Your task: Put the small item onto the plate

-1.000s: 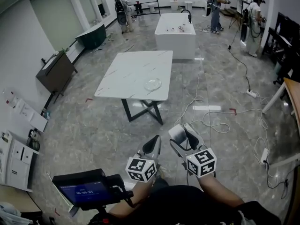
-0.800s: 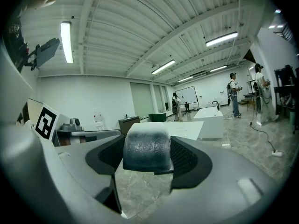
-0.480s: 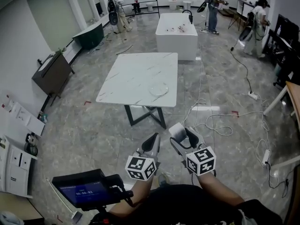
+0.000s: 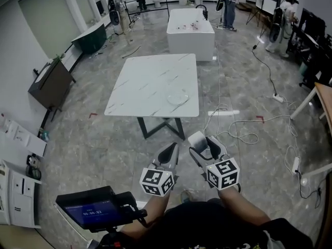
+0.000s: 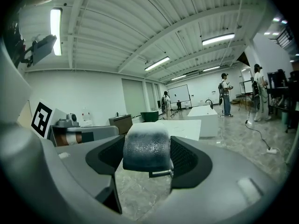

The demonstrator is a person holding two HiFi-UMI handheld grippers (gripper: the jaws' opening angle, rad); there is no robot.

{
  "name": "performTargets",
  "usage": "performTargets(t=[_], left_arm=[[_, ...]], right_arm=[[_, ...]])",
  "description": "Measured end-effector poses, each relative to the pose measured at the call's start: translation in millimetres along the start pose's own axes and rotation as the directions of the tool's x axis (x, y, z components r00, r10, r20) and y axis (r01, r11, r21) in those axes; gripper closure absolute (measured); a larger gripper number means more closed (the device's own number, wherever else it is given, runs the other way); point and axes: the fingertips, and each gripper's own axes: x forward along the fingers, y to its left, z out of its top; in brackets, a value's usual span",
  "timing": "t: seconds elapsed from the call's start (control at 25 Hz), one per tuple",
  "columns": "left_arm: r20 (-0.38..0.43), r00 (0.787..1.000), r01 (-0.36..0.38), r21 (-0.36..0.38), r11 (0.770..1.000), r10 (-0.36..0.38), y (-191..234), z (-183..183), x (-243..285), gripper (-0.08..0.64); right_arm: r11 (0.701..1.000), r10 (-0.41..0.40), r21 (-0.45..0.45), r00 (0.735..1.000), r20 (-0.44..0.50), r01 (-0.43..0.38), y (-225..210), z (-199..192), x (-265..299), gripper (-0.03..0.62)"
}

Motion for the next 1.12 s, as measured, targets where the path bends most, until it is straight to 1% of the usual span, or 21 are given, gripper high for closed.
performTargets(t=[0.24, 0.6, 0.8, 1.12], left_arm=[[-0.01, 1.0, 0.01, 0.012, 1.0, -0.01, 18.1, 0.1, 5.9, 0.56], [-0.002, 1.0, 0.002, 0.013, 1.0, -0.002, 46.6, 5.7, 11.8, 0.56], [-0.003, 1.0, -0.007, 0.019, 1.0, 0.007, 61.3, 8.2, 19.0, 0.56], [-0.019, 1.0, -0.004, 0.014, 1.0, 0.005, 81.9, 7.8, 35.9, 0.56]], right_arm=[[1.0, -0.018, 0.004, 1.0, -0.008, 0.018, 5.5, 0.4, 16.1, 0.264], [1.0, -0.002, -0.007, 1.0, -0.015, 0.002, 13.9, 7.4, 48.6, 0.264], [1.0, 0.001, -0.007, 1.0, -0.013, -0.002, 9.2, 10.5, 65.5, 0.264], [1.0, -0.018, 0.007, 1.0, -0.022, 0.018, -4.9, 11.2, 90.4, 0.264]])
